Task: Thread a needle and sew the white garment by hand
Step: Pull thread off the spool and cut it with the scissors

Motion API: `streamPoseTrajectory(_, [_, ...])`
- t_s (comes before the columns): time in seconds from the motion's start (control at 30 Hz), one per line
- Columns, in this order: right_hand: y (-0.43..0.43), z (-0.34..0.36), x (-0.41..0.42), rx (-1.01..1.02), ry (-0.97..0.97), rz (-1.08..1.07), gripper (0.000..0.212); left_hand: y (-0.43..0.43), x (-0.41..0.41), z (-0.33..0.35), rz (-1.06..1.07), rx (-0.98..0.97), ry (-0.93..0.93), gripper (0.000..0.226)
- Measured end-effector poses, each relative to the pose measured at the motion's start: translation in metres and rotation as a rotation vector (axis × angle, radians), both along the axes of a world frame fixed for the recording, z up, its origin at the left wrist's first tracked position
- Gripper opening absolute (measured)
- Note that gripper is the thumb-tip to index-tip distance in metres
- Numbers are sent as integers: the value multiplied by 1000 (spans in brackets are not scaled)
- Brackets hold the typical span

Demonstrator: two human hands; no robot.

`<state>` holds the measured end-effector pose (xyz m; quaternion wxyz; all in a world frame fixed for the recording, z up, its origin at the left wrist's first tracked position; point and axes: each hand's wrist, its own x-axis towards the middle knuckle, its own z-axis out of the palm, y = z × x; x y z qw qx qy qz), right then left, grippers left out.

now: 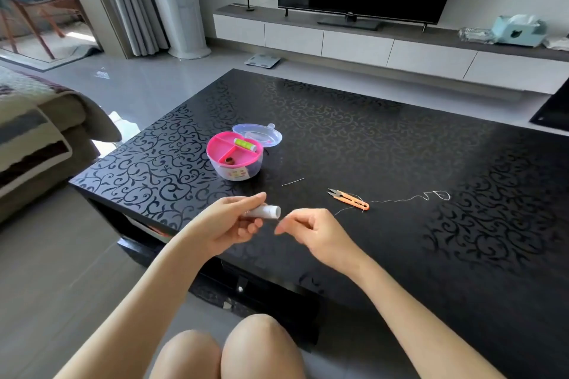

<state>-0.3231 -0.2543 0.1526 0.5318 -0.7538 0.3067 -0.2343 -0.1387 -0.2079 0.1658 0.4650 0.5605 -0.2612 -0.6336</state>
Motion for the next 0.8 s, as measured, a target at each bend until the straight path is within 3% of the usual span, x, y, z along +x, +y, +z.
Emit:
streamPoseTrajectory(0.13, [-9,7,-30,-124,38,-116,24,5,10,-12,59,44,-64,27])
streamPoseTrajectory(0.2, [-11,12,-50,-138,71,-154,24,6,19,-17,178,54,10,41])
streamPoseTrajectory(0.33, [-17,7,-95,-134,181,-240,25,8,46,-20,368,74,228,23])
streamPoseTrajectory(0.6, [-31,-35,-173,-231,610,-464,32,13,76,-19,435,81,-38,19])
streamPoseTrajectory(0.8, [-26,-47,-216,-136,806,-490,33,13,84,-8,576,28,104,20])
